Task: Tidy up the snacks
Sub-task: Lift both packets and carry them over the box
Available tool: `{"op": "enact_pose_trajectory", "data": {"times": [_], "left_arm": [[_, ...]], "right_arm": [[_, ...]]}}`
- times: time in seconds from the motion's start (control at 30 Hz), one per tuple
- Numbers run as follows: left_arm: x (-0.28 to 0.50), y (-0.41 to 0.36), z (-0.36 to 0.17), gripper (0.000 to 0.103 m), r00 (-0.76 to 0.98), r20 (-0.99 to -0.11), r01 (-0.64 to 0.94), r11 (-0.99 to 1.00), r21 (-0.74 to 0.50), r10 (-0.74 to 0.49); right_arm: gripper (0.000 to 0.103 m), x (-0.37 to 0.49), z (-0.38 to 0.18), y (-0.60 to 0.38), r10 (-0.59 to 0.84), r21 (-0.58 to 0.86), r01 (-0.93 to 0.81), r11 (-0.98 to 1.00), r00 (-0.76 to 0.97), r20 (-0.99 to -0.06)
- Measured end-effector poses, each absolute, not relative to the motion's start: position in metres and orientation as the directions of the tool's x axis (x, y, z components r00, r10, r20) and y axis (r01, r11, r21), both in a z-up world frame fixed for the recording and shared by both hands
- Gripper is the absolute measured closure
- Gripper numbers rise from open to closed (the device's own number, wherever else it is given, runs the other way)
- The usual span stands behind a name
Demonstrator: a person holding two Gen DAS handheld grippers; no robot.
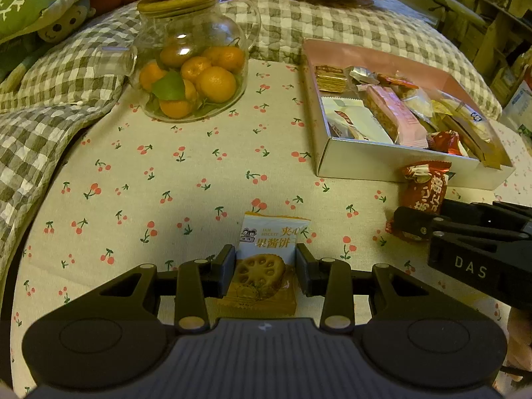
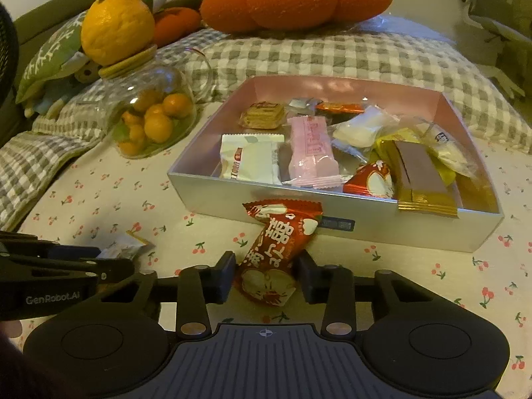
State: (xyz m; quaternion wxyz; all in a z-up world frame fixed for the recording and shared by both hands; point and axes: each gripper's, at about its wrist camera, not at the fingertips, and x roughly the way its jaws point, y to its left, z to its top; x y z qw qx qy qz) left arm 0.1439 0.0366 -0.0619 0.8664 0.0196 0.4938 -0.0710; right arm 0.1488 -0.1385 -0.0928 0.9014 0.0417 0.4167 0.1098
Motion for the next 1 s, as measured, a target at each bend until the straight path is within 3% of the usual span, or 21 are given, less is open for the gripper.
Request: {"op": "enact_pose_trajectory", "data": {"times": [0.63,1.0], "left_arm": [[0.129,0.029,-0.029,0.068,0.572,-0.803,0.170,0.982,-0.084,-0.168],[0.139,0.012,-0.012,0.068,0.617,-0.760,0.196,0.975,-0.102,-0.204]], "right_arm": [[0.066,0.131,-0.051,-0.160,0.286,0.274,-0.104,0.956,0.528,-0.800],[0.066,0.140,-0.023,-0.198,0.302,0.352,-0.024,0.936,0.569,-0.765]]}}
